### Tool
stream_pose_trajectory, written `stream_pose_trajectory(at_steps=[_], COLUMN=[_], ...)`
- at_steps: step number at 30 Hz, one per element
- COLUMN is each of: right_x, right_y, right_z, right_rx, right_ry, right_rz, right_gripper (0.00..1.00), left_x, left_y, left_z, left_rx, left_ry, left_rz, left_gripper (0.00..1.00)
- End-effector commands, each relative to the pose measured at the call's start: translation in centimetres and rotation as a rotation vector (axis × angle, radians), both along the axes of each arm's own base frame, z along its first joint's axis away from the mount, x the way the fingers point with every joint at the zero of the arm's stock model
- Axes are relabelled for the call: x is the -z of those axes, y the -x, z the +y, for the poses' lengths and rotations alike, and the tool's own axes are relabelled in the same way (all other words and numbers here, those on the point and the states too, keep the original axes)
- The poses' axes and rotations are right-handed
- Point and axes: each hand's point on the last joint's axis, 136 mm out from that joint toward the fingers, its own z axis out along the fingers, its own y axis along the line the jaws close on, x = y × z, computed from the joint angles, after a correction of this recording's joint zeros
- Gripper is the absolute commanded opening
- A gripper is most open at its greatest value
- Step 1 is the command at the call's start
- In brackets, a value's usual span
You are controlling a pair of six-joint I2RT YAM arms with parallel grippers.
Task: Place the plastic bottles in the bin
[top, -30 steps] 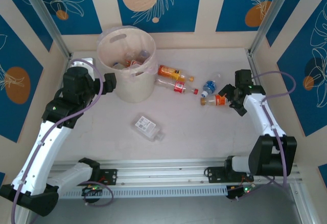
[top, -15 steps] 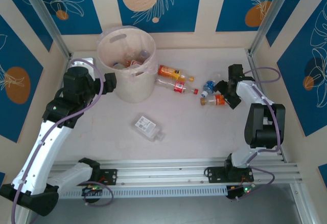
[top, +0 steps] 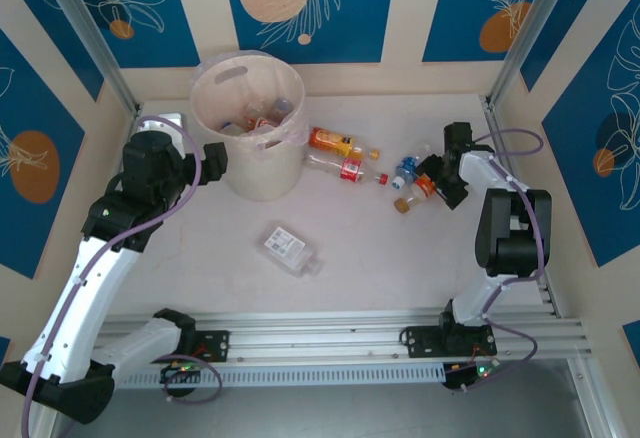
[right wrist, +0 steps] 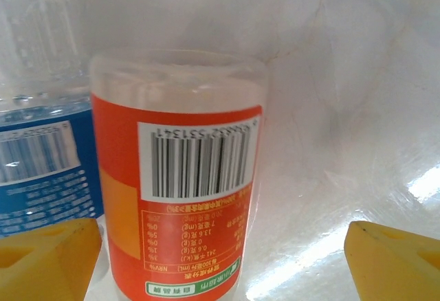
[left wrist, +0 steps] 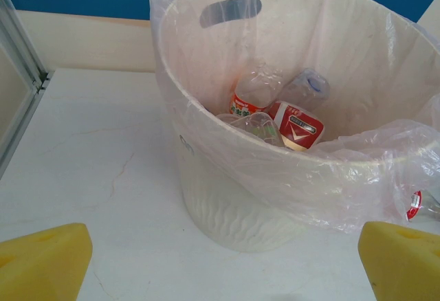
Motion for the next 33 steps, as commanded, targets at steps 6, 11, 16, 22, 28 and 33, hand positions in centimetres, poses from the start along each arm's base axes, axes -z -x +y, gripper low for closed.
stream_pose_trajectory(at_steps=[6,11,16,22,28,33], right_x=[2.6,3.6,4.5,4.9,3.5,0.3], right_y=[0.1,0.1,0.4,0.8,1.2,1.5], right_z=[0.5,0.7,0.7,0.7,0.4,0.4], right_rx=[-0.002,-0.009,-0.013,-0.015,-0.026,-0.048], right_ry=[-0.036,-0.045,-0.046,-0.041,-0.016,0.02], right_rz=[0.05,0.067,0.086,0.096,0.07,0.007], right_gripper=[0.87,0.86,0.85,0.76,0.7,0.64], left_x=[-0.8,-0.7,-0.6,-0.7,-0.6,-0.4], left_y=[0.3,0.4,0.5,0.6,0.6,0.6], left_z=[0.4,0.4,0.7,0.8,0.8,0.9], left_rx=[-0.007,-0.009,-0.018,-0.021,-0.024,-0.028], left_ry=[-0.005,-0.01,-0.015,-0.015,-0.018,-0.019], left_rz=[-0.02,-0.017,-0.014,-0.016,-0.014,-0.011], left_gripper=[1.0,1.0,0.99,0.99,0.99,1.0])
